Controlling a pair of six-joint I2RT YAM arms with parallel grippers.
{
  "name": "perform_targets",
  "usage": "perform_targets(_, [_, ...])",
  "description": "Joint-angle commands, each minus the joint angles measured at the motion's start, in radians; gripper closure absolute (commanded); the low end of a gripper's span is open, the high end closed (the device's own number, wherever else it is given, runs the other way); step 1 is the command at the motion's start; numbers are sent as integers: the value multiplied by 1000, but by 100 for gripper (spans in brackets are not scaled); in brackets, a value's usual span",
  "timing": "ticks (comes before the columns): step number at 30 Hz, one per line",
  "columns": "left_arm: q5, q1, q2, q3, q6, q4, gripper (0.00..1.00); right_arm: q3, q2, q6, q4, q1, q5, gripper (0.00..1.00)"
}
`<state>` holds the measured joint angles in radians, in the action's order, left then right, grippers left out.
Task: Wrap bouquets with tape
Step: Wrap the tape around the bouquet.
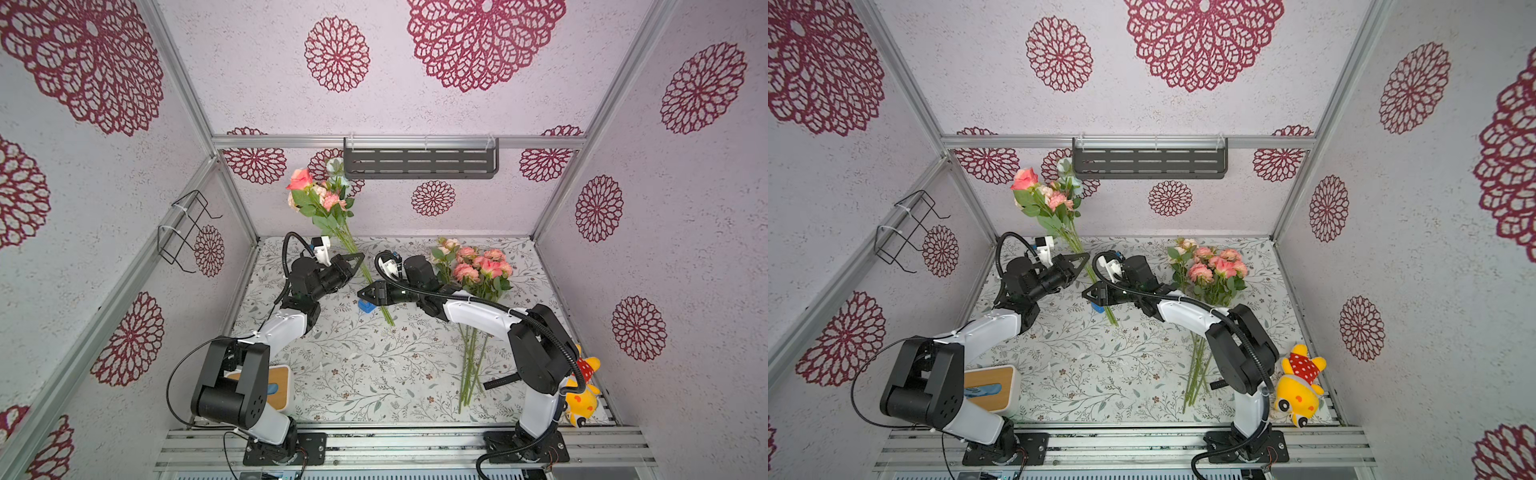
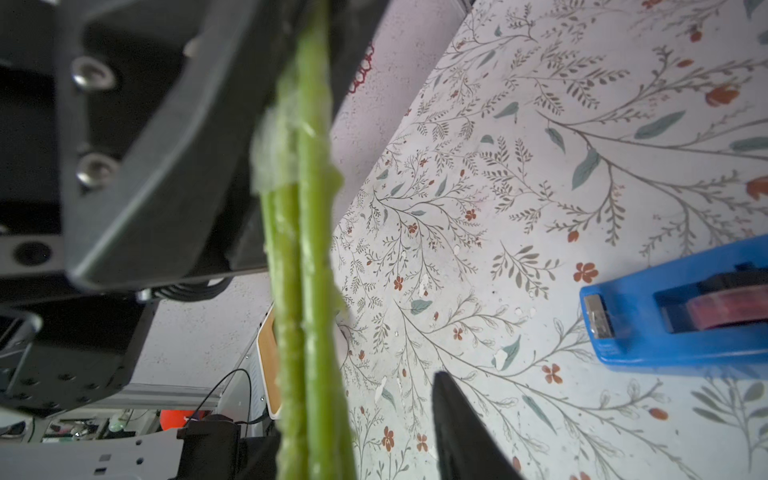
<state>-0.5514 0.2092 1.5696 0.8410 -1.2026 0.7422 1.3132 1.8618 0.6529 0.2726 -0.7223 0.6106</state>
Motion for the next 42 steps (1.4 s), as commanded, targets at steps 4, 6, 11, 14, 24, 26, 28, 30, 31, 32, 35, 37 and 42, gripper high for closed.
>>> perform_targets(4, [-21, -13, 35, -21, -71, 238, 100, -5, -16, -1, 48, 9, 19, 92])
perform_targets(6, [-21, -13, 26, -18, -46, 195, 100, 3, -24, -41, -5, 6, -16, 99])
perform_targets(11, [3, -9, -31, 14, 70, -24, 77, 71, -41, -192, -226, -26, -185, 100])
perform_targets(14, [27, -7, -55, 34, 126, -148, 71, 111, -45, -254, -312, -55, -304, 100])
perform_targets(24, [126, 18, -66, 120, 252, -509, 71, 215, -28, -375, -478, -139, -610, 100])
perform_targets(26, [143, 24, -60, 139, 264, -558, 72, 245, -15, -403, -520, -160, -688, 100])
perform_targets(28, [150, 30, -52, 148, 267, -582, 72, 280, 5, -424, -560, -179, -769, 100])
perform_targets(30, [147, 30, -41, 149, 255, -587, 71, 316, 32, -441, -603, -199, -838, 100])
perform_targets(31, [146, 30, -37, 150, 250, -587, 72, 338, 46, -455, -625, -213, -877, 100])
perform_targets(32, [148, 30, -35, 150, 247, -589, 71, 357, 60, -474, -643, -228, -912, 100])
perform_targets(35, [150, 31, -28, 154, 239, -600, 71, 408, 100, -533, -689, -270, -1000, 100])
perform_targets(37, [150, 31, -22, 159, 237, -612, 71, 432, 124, -543, -708, -284, -1022, 100])
perform_targets(42, [153, 31, -24, 151, 227, -615, 80, 447, 141, -545, -714, -292, -1020, 100])
